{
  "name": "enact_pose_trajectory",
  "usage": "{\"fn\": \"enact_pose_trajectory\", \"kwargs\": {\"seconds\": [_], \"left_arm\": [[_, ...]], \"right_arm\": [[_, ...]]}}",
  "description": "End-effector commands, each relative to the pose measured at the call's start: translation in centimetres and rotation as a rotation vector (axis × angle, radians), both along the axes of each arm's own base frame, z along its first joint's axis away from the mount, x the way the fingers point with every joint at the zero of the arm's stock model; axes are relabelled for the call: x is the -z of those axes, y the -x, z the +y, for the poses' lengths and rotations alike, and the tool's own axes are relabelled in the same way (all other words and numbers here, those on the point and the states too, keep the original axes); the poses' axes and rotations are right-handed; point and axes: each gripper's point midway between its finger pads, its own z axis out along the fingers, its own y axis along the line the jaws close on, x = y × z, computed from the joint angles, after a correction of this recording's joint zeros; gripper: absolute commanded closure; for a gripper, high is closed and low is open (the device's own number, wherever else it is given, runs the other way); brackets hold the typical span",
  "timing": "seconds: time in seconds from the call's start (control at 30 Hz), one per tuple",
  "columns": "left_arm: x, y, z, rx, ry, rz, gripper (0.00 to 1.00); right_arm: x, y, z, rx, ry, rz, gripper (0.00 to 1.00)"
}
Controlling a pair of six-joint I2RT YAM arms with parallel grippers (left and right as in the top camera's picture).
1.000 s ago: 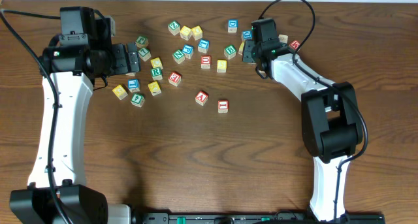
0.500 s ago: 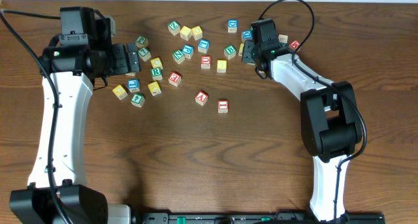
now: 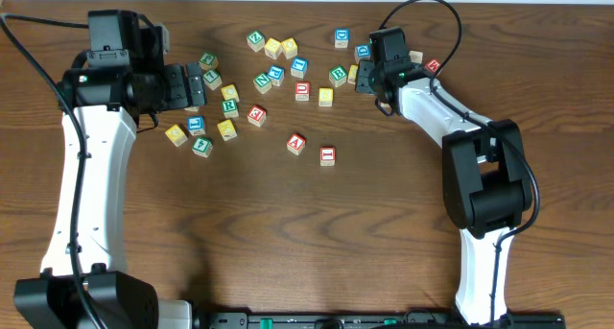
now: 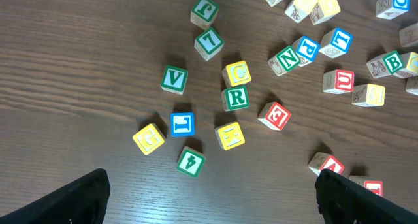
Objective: Spell out AI2
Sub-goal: 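Lower the right gripper onto the blue 2 block and grasp it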
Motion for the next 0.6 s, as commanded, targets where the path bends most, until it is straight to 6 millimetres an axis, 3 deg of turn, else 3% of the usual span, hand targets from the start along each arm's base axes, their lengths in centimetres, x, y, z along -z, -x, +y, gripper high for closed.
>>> {"fn": "enact_pose_trajectory", "kwargs": {"seconds": [0.0, 0.3, 0.57], "left_arm": [[0.1, 0.1, 0.0, -0.003, -0.001, 0.004, 0.00], [0.1, 0.1, 0.1, -0.003, -0.001, 0.004, 0.00], [0.1, 0.1, 0.0, -0.003, -0.001, 0.004, 0.00]], "right_arm": [[-0.8, -0.1, 0.3, -0.033, -0.012, 0.000, 0.53], [-1.4, -0.4, 1.7, -0.132, -0.043, -0.027, 0.48], [-1.5, -0.7, 0.9, -0.114, -0.034, -0.029, 0.40]]}}
